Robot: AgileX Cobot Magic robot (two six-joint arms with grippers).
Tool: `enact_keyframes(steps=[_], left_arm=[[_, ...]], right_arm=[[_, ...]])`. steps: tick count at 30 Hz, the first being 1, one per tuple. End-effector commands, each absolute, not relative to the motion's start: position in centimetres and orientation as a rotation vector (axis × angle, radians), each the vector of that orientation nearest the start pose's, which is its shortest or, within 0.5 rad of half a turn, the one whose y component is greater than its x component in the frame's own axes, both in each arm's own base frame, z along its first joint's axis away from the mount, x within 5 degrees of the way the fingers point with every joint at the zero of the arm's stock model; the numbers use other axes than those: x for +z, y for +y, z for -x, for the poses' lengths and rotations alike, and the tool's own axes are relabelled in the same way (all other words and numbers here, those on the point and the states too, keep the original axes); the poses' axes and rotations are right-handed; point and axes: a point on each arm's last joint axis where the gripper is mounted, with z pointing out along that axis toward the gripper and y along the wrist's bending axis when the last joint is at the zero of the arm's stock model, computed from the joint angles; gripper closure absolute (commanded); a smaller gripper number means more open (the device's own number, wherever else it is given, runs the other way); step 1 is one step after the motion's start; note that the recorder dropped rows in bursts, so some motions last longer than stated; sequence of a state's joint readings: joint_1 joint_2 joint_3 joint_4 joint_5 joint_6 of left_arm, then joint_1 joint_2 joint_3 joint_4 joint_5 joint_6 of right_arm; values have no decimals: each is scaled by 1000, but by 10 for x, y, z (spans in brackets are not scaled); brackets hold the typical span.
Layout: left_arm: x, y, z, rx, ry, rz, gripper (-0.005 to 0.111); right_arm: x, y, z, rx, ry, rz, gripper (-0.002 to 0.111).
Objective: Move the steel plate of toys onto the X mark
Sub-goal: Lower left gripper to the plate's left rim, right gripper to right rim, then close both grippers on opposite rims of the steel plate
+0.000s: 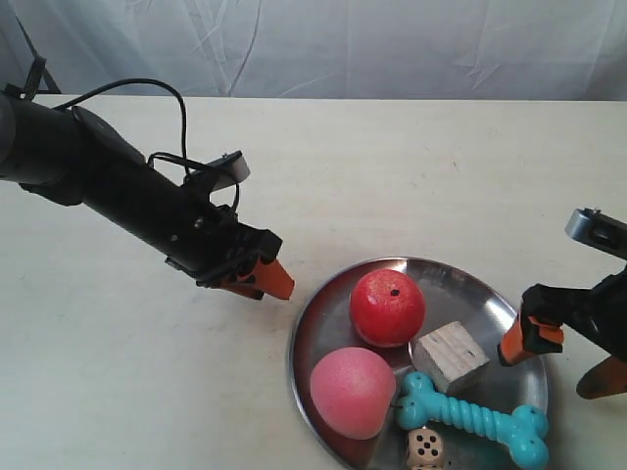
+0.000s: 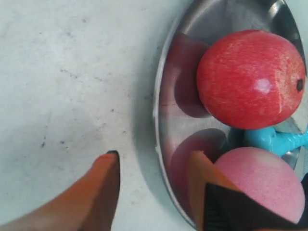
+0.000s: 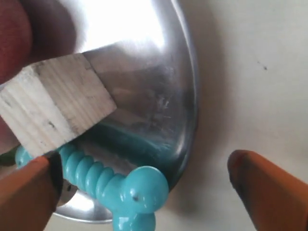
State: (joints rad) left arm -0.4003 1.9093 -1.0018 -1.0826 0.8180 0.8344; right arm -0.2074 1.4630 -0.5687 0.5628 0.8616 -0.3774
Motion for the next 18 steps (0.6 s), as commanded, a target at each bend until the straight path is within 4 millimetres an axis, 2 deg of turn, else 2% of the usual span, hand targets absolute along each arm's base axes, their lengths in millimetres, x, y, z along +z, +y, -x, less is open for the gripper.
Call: enact_keyframes(steps=[1, 4, 10, 13, 18], left_arm=[[140, -188, -286, -1082, 2774, -646, 63], [140, -188, -285, -1105, 2796, -623, 63], [139, -188, -284, -1099, 2801, -635, 63], [134, -188, -283, -1110, 2823, -643, 63], [114, -189, -282, -1133, 2888, -632, 63]], right_arm=[[156, -3, -197, 653, 3020, -356, 16], [149, 0, -189, 672, 3024, -415, 22], [138, 3, -178, 693, 3016, -516, 44], [138, 3, -178, 691, 3013, -519, 44], [138, 2, -179, 681, 3004, -524, 44]])
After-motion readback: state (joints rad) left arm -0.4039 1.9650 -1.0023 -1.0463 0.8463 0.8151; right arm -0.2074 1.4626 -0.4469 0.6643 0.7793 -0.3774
